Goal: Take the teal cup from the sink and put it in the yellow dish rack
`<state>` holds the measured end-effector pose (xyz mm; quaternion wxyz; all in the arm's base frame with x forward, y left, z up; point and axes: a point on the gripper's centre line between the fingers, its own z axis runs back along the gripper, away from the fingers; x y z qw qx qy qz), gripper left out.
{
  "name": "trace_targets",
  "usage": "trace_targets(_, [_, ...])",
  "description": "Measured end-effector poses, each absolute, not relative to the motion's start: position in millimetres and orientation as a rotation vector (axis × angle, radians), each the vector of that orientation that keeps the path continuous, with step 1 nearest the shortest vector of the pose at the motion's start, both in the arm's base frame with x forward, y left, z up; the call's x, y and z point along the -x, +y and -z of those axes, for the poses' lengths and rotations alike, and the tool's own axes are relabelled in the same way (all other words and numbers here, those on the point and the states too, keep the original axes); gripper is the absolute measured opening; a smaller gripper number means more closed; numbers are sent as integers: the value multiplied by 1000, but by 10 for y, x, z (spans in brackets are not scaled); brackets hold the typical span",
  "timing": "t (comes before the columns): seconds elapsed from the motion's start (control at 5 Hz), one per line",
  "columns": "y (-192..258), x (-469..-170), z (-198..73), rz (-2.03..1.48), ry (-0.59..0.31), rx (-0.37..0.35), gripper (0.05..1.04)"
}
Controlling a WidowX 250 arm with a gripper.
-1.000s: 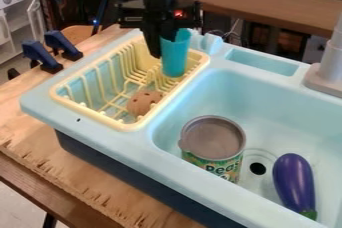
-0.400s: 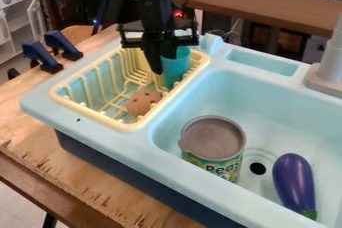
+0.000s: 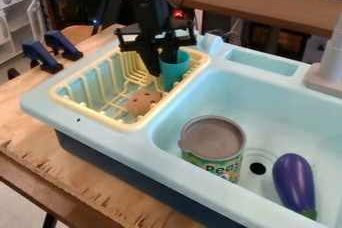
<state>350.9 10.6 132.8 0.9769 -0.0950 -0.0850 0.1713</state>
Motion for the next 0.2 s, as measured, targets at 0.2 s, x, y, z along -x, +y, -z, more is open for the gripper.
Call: trace_targets(0.2, [81,-3494,-1349,-341,-164,206,685])
